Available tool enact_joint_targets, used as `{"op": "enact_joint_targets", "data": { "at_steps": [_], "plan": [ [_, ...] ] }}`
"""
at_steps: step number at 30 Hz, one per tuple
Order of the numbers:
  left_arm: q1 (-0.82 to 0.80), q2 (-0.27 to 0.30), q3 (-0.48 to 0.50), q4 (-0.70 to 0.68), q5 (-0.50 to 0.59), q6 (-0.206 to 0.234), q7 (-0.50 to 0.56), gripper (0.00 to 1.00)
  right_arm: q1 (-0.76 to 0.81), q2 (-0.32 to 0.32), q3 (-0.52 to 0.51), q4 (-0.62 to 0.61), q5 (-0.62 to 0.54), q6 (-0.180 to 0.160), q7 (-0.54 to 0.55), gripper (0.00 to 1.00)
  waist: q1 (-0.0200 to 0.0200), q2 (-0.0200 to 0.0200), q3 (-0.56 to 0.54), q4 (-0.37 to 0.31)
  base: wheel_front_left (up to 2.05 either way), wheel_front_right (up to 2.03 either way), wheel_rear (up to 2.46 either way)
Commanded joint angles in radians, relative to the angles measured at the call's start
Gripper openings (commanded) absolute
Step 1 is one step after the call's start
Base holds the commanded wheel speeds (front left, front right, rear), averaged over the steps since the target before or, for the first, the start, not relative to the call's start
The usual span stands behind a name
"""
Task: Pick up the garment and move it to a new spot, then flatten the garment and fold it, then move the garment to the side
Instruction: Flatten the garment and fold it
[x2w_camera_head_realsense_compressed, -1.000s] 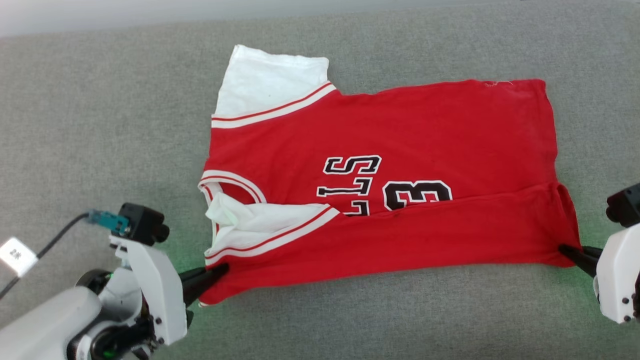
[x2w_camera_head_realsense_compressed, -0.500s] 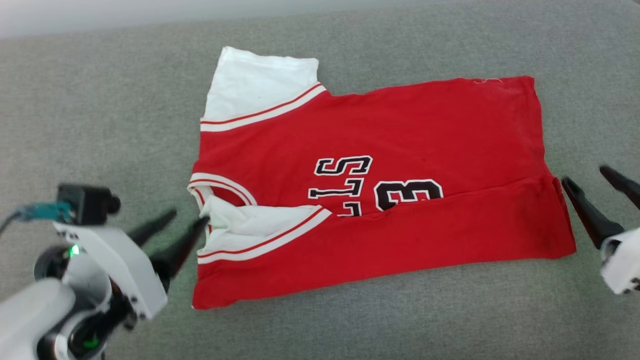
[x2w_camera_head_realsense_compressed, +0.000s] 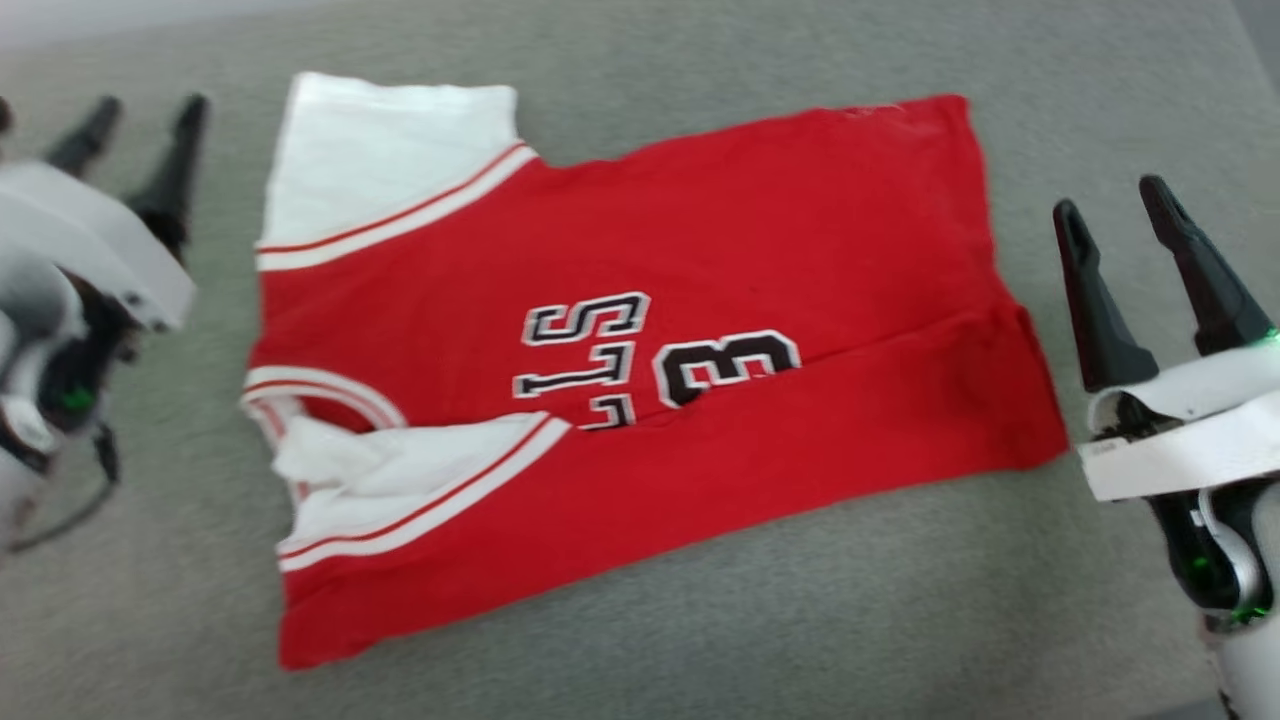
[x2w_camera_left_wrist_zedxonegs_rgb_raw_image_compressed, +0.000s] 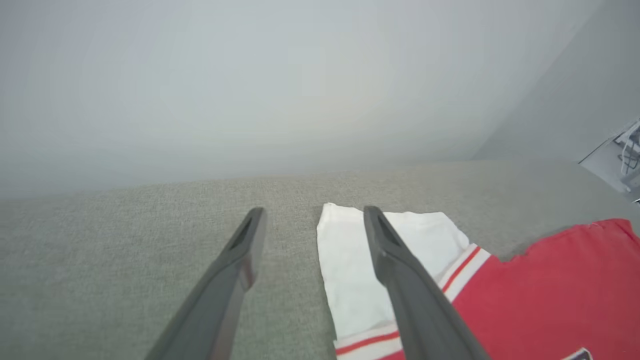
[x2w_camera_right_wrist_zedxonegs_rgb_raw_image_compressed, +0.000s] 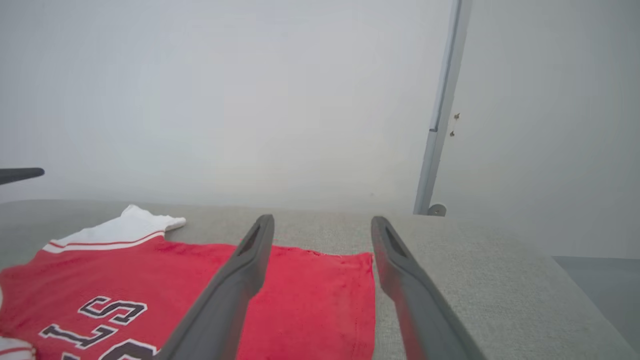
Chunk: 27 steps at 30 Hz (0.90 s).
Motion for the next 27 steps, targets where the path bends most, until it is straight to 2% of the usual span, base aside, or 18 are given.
{"op": "enact_joint_targets", "data": {
  "at_steps": [1, 5, 10, 13, 19, 20, 21, 22, 23, 24, 27],
  "plan": [
    [-0.033, -0.002, -0.005, 0.041, 0.011, -0.003, 0.023, 1.00, -0.014, 0.016, 0.007, 0.006, -0.002, -0.002, -0.014, 1.00, 0.0000, 0.0000, 0.057, -0.093, 0.00, 0.00, 0.00],
    [-0.128, -0.003, -0.055, 0.181, 0.046, -0.016, 0.171, 1.00, -0.028, 0.041, 0.031, 0.024, 0.001, -0.002, -0.040, 1.00, 0.0000, 0.0000, 0.068, -0.143, 0.00, 0.00, 0.00],
    [-0.233, -0.022, -0.085, 0.319, -0.007, 0.003, 0.462, 1.00, -0.045, 0.038, 0.072, 0.036, 0.017, -0.002, -0.054, 1.00, 0.0000, 0.0000, 0.090, -0.183, 0.00, 0.00, 0.00],
    [-0.283, -0.039, -0.097, 0.367, -0.014, 0.017, 0.564, 1.00, -0.047, 0.027, 0.093, 0.043, 0.019, -0.002, -0.057, 1.00, 0.0000, 0.0000, 0.107, -0.196, 0.00, 0.00, 0.00],
    [-0.346, -0.083, -0.132, 0.411, -0.020, -0.013, 0.720, 1.00, -0.071, 0.002, 0.107, 0.056, 0.042, -0.002, -0.061, 1.00, 0.0000, 0.0000, 0.129, -0.197, 0.00, 0.00, 0.00],
    [-0.355, -0.087, -0.139, 0.417, -0.011, -0.013, 0.729, 0.84, -0.081, -0.003, 0.114, 0.056, 0.041, -0.002, -0.062, 1.00, 0.0000, 0.0000, 0.131, -0.196, 0.00, 0.00, 0.00],
    [-0.359, -0.091, -0.146, 0.421, -0.006, -0.016, 0.735, 0.48, -0.089, -0.010, 0.125, 0.054, 0.040, -0.002, -0.062, 1.00, 0.0000, 0.0000, 0.132, -0.194, 0.00, 0.00, 0.00],
    [-0.362, -0.098, -0.149, 0.424, -0.007, -0.022, 0.743, 0.28, -0.101, -0.019, 0.138, 0.052, 0.042, -0.002, -0.059, 1.00, 0.0000, 0.0000, 0.134, -0.192, 0.00, 0.00, 0.00],
    [-0.364, -0.105, -0.149, 0.428, -0.011, -0.027, 0.745, 0.04, -0.117, -0.026, 0.148, 0.052, 0.050, -0.002, -0.053, 1.00, 0.0000, 0.0000, 0.135, -0.189, 0.00, 0.00, 0.00],
    [-0.365, -0.111, -0.148, 0.433, -0.014, -0.032, 0.744, 0.00, -0.136, -0.034, 0.159, 0.055, 0.059, -0.002, -0.045, 1.00, 0.0000, 0.0000, 0.137, -0.186, 0.00, 0.00, 0.00],
    [-0.367, -0.126, -0.151, 0.442, -0.016, -0.047, 0.744, 0.00, -0.206, -0.061, 0.200, 0.095, 0.109, -0.002, 0.027, 1.00, 0.0000, 0.0000, 0.144, -0.170, 0.00, 0.00, 0.00]
  ]
}}
